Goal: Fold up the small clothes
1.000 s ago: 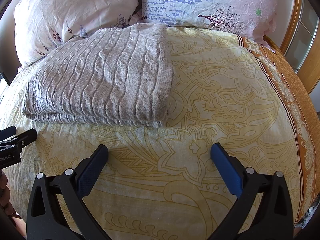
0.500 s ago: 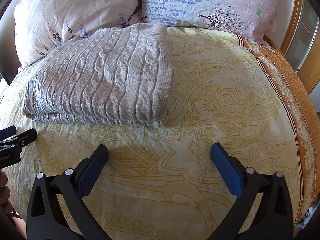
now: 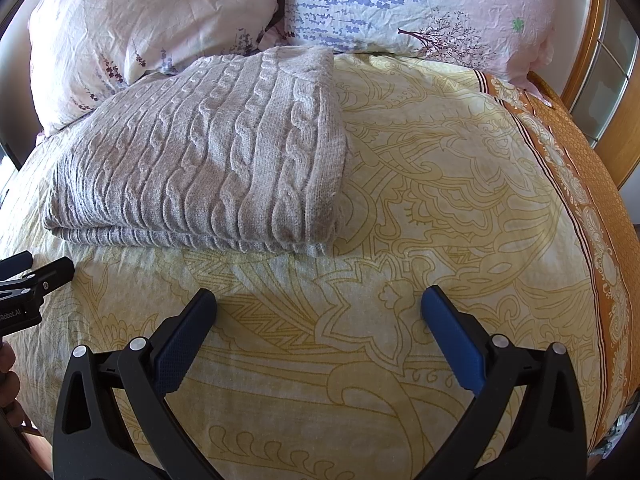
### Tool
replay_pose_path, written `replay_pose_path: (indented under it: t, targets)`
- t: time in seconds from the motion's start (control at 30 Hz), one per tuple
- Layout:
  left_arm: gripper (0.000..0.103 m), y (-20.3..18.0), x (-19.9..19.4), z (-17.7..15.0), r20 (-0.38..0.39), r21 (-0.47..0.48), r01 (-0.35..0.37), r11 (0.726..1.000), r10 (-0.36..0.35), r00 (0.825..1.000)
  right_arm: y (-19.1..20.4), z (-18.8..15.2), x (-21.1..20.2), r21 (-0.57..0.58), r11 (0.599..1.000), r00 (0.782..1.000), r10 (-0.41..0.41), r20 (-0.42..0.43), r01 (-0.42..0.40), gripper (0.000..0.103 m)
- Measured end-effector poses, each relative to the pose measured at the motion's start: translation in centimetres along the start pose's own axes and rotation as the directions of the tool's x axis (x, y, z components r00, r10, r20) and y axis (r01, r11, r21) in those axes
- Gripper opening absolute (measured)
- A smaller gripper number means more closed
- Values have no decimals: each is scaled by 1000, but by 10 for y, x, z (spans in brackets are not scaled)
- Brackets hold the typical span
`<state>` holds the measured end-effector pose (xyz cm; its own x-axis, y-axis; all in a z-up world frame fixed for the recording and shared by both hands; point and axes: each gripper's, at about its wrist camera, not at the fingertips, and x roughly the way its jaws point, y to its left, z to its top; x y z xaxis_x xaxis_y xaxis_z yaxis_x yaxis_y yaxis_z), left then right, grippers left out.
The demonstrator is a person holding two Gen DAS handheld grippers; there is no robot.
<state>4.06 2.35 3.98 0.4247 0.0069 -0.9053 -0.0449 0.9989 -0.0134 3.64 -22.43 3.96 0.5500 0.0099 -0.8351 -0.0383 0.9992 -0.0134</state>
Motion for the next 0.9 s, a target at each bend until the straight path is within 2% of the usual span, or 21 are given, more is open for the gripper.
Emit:
replay_pose_path:
  t: [0.9]
  targets:
    - [101, -1, 1, 0, -4, 7, 3, 1000, -2, 1000, 0, 0, 0, 2, 1000, 1000, -1, 1, 1, 102]
